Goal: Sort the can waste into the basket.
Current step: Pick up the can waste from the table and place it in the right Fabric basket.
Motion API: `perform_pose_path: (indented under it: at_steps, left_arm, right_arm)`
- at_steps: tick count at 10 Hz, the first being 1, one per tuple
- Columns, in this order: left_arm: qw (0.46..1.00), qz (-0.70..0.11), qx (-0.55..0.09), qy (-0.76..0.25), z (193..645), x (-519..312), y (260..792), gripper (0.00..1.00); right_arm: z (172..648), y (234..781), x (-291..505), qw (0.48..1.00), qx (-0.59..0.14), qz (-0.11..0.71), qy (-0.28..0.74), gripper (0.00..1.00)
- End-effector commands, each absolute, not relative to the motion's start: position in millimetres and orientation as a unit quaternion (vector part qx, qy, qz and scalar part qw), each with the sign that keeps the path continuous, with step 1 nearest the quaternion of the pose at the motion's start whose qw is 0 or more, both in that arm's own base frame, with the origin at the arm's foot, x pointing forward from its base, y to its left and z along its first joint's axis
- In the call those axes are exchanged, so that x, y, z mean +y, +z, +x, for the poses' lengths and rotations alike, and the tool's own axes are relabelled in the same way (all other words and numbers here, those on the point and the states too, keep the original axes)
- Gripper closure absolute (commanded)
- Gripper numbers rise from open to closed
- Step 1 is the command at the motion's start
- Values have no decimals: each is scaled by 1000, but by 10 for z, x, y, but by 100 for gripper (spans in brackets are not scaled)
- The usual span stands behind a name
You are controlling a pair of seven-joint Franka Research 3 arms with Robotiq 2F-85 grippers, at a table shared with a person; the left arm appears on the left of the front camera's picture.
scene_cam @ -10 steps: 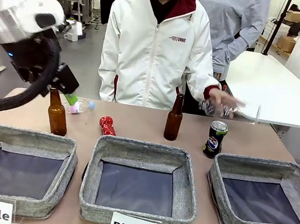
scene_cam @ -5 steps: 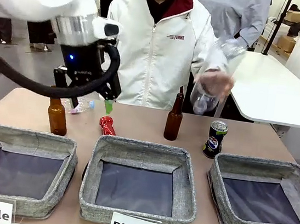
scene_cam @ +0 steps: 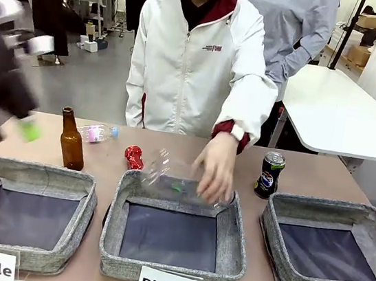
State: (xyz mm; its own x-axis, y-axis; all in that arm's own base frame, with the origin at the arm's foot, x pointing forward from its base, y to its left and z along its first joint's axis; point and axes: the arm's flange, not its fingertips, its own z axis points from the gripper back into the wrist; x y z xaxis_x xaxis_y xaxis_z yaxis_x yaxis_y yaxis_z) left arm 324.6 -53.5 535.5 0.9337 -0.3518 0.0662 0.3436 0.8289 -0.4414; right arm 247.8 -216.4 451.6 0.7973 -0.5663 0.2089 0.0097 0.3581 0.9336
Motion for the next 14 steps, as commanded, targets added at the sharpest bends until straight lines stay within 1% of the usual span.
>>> perform_pose_path:
  at_steps: [1,2,3,4,5,6,7,8,9,11,13,14]
  left_arm:
    - [939,-306,-28,-152,2760,113,5053,0]
    - [933,-337,-52,-120,2564,307,4907,0]
    - [930,-347,-53,-111,2517,383,4821,0]
    - [927,-354,-51,-113,2513,414,4743,0]
    - [922,-359,-49,-139,2477,414,4708,0]
    - [925,-345,-42,-152,2599,336,4782,0]
    - [934,-331,-35,-129,2634,156,4848,0]
    - [947,-289,-28,-136,2713,-99,4963,0]
    - [961,-239,-14,-140,2899,-437,5134,0]
    - [982,-127,5,-138,3152,-1293,5333,0]
    - [991,-54,4,-124,3428,-2045,5431,0]
    - [993,-42,8,-110,3621,-2428,5440,0]
  right_arm:
    - [2503,4536,-2178,776,-275,541,-174,0]
    - [2503,4536,-2178,776,-275,541,-174,0]
    - [2503,4536,-2178,776,-275,541,-174,0]
    - [2503,4536,-2178,776,-275,541,-174,0]
    - [2503,4536,-2178,776,-275,541,-174,0]
    - [2503,4536,-2178,776,-275,541,-174,0]
    - [2503,4536,-2178,776,-275,541,-174,0]
    - [2503,4536,-2178,776,-275,541,-174,0]
    - [2503,4536,-2178,776,-275,541,-174,0]
    - [2503,4536,-2178,776,-275,541,-174,0]
    - [2503,4536,-2178,776,-275,541,-174,0]
    - [2503,4536,-2178,776,-275,541,-174,0]
